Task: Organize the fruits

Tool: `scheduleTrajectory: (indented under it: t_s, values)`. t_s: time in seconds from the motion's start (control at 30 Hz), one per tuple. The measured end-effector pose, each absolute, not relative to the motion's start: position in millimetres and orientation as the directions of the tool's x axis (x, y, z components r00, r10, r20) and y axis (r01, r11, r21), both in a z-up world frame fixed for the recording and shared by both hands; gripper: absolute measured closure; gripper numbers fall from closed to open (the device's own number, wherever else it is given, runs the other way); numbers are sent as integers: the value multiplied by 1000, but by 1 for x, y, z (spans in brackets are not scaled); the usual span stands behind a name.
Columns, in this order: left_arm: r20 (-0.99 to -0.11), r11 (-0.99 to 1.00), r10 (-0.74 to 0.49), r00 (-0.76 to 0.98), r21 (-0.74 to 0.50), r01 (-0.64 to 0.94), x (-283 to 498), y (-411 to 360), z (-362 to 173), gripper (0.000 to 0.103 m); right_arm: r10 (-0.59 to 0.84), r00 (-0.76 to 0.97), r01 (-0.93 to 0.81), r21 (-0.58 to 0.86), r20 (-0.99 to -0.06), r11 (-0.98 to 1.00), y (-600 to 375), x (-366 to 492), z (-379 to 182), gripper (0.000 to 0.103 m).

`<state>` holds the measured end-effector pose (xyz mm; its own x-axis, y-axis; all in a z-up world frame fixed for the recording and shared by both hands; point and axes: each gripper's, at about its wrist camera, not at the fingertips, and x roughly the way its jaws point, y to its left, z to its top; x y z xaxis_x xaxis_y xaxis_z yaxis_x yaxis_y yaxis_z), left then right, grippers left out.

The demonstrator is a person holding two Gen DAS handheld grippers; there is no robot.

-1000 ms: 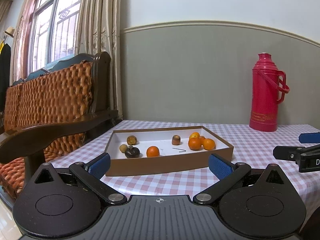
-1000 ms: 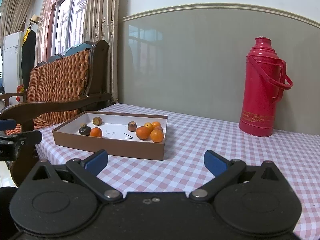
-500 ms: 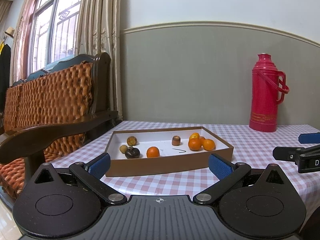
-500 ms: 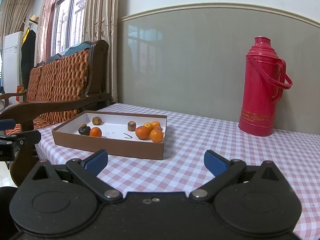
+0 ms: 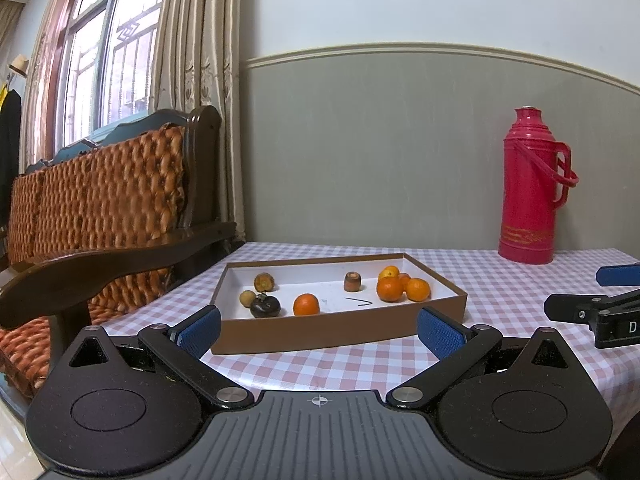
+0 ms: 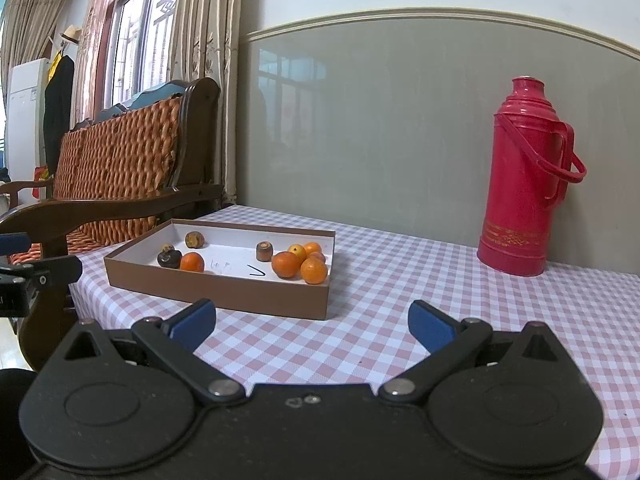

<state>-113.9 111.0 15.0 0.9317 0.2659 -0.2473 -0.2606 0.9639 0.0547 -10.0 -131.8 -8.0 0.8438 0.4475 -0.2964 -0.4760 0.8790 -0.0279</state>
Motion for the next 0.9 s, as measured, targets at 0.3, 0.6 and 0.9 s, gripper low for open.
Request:
scheduleTrajectory:
  t_s: [0.3,0.6,0.9]
  values:
    - [-247,964,266,932,55,-261,-114,110,15,0,448,843,-475,-23,-297,880,-132,-10,-8,6]
    - [-248,965,262,933,58,-255,-111,111,15,0,447,844,-475,-23,-297,880,-132,-10,-8,6]
    - [-211,971,238,948,66,-229,-117,108,15,0,449,843,-476,-22,-297,879,-132,-10,-8,6]
